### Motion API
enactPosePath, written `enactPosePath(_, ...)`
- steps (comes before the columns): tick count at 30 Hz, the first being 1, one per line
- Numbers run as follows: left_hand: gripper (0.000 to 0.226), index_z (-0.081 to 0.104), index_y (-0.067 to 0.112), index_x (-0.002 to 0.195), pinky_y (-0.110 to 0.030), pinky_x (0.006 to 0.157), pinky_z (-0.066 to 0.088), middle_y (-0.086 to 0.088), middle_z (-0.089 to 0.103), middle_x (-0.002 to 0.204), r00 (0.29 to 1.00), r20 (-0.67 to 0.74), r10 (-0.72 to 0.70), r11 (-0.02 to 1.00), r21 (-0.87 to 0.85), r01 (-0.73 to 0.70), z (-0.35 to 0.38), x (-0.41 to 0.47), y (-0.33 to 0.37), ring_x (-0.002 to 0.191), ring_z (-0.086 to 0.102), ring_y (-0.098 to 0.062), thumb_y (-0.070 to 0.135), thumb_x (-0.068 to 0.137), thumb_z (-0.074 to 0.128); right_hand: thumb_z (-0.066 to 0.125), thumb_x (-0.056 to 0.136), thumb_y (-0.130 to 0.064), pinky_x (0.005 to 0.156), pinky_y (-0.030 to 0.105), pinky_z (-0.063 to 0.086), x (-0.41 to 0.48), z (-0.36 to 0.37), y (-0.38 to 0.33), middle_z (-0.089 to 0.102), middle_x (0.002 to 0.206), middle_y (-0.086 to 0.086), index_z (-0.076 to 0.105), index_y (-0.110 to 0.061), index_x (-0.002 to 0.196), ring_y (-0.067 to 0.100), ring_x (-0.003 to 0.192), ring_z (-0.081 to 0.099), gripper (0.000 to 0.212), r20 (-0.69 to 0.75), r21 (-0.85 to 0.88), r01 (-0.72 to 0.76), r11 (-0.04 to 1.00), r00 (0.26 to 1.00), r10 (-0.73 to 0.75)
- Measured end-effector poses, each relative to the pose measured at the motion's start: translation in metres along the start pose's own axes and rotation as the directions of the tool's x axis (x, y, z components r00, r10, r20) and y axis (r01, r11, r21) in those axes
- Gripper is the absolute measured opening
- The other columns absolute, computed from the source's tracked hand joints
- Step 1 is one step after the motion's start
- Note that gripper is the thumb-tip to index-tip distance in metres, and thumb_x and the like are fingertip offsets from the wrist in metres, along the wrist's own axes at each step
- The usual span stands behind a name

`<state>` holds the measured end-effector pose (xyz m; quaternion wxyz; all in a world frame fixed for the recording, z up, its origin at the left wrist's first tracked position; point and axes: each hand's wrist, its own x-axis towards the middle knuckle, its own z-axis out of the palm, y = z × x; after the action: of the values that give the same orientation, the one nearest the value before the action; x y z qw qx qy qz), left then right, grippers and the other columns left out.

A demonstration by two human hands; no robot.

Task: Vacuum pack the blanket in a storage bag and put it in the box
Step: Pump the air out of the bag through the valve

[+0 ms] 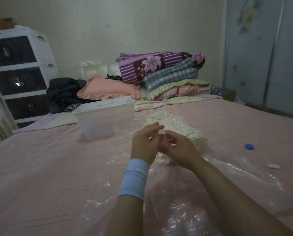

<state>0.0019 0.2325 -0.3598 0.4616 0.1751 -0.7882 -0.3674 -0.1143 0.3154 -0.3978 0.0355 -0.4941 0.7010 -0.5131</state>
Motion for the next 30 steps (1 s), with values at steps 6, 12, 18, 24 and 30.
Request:
enactPosePath(6, 0.051, 0.063, 0.021, 0.121, -0.029, 0.090, 0.055, 0.000, 0.069, 0.117, 0.946, 0.261, -0.193, 0.852, -0.433, 0.294, 0.010, -0.008, 0.006, 0.108, 0.066, -0.014, -0.008, 0.079, 0.070, 0.066, 0.086, -0.049, 0.073, 0.034, 0.056, -0.009, -0.036, -0.014, 0.069, 0.105, -0.014, 0.048, -0.041, 0.120, 0.010, 0.091, 0.066, 0.040, 0.051, -0.249, 0.052, 0.967, 0.998, -0.041)
enactPosePath(12, 0.046, 0.064, 0.010, 0.115, -0.040, 0.100, 0.049, -0.010, 0.068, 0.118, 0.932, 0.285, -0.224, 0.759, -0.548, 0.351, 0.022, -0.002, 0.005, 0.115, 0.061, -0.027, 0.000, 0.071, 0.054, 0.070, 0.087, -0.035, 0.060, 0.023, 0.053, -0.012, -0.061, -0.015, 0.066, 0.103, -0.016, 0.057, -0.035, 0.129, 0.002, 0.070, 0.060, 0.043, -0.170, -0.393, 0.221, 0.893, 0.937, -0.306)
enactPosePath(18, 0.051, 0.063, 0.011, 0.113, -0.029, 0.085, 0.057, -0.006, 0.071, 0.105, 0.953, 0.284, -0.107, 0.966, -0.197, 0.167, 0.035, -0.008, 0.006, 0.099, 0.067, -0.015, -0.022, 0.076, 0.053, 0.039, 0.085, -0.042, 0.058, 0.018, 0.039, -0.023, -0.071, -0.025, 0.059, 0.093, -0.012, 0.068, -0.028, 0.118, 0.009, 0.073, 0.055, 0.046, -0.001, -0.413, 0.299, 0.860, 0.944, -0.329)
enactPosePath(24, 0.033, 0.067, 0.044, 0.084, -0.013, 0.078, 0.051, 0.015, 0.072, 0.084, 0.945, 0.311, -0.097, 0.992, -0.043, 0.116, 0.056, -0.015, 0.005, 0.082, 0.065, 0.005, 0.014, 0.072, 0.077, 0.061, 0.093, -0.037, 0.052, 0.014, 0.021, -0.024, -0.075, -0.019, 0.054, 0.078, -0.007, 0.062, -0.024, 0.089, 0.016, 0.063, 0.050, 0.014, -0.020, -0.630, 0.269, 0.729, 0.932, -0.362)
enactPosePath(30, 0.049, 0.069, 0.041, 0.109, -0.036, 0.091, 0.054, 0.011, 0.073, 0.098, 0.959, 0.260, -0.110, 0.988, -0.079, 0.135, 0.069, -0.013, -0.002, 0.095, 0.067, -0.010, 0.015, 0.069, 0.082, 0.045, 0.093, -0.031, 0.051, 0.016, 0.027, -0.021, -0.103, -0.045, 0.056, 0.080, -0.003, 0.064, -0.017, 0.091, 0.015, 0.064, 0.049, 0.024, -0.058, -0.655, 0.373, 0.658, 0.843, -0.536)
